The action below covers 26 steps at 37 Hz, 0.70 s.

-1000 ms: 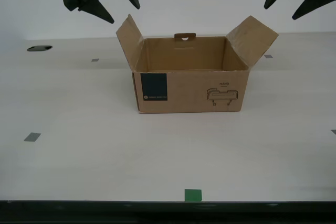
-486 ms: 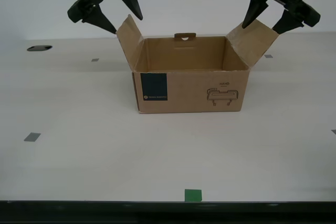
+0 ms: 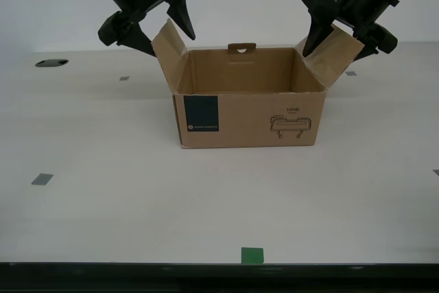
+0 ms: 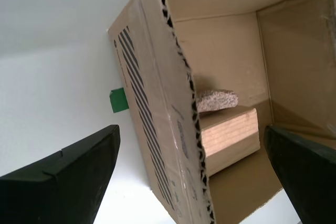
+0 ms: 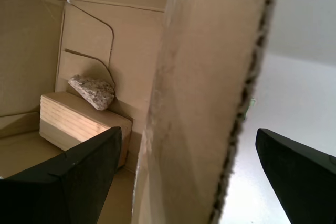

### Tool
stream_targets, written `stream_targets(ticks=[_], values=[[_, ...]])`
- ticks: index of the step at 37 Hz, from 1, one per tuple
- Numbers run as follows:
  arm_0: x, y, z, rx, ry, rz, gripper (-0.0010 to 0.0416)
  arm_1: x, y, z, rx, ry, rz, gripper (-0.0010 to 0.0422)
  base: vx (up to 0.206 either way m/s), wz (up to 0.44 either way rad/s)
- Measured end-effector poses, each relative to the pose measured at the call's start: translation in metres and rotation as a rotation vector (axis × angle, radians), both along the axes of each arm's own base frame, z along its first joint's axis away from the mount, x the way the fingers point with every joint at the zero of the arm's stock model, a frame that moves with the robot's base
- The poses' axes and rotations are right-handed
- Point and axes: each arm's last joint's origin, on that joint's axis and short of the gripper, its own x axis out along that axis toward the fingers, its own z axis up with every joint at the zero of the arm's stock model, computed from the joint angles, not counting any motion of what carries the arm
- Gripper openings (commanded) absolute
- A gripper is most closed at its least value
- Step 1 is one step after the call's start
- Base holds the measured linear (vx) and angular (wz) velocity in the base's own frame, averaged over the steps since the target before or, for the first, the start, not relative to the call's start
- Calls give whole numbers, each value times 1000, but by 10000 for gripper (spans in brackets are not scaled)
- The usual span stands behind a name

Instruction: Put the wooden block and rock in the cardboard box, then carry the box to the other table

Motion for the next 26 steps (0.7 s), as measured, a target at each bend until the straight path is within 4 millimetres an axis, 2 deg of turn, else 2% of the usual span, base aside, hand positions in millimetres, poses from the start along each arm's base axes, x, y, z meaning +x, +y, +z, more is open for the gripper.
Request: stream_targets(ticks=[5,12,20,26], values=[[0,2,0,0,1,5,354,4,-3,-5,1,-7,7,373,0,0],[-1,4,0,0,0,11,354,21,-13,-28,-17,51,-13,373,0,0],[-1,5,0,0,-4,15,355,27,-17,-17,-22,40,-16,373,0,0],[0,6,0,1,-11,18,352,26,-18,-18,-19,43,-22,373,0,0]])
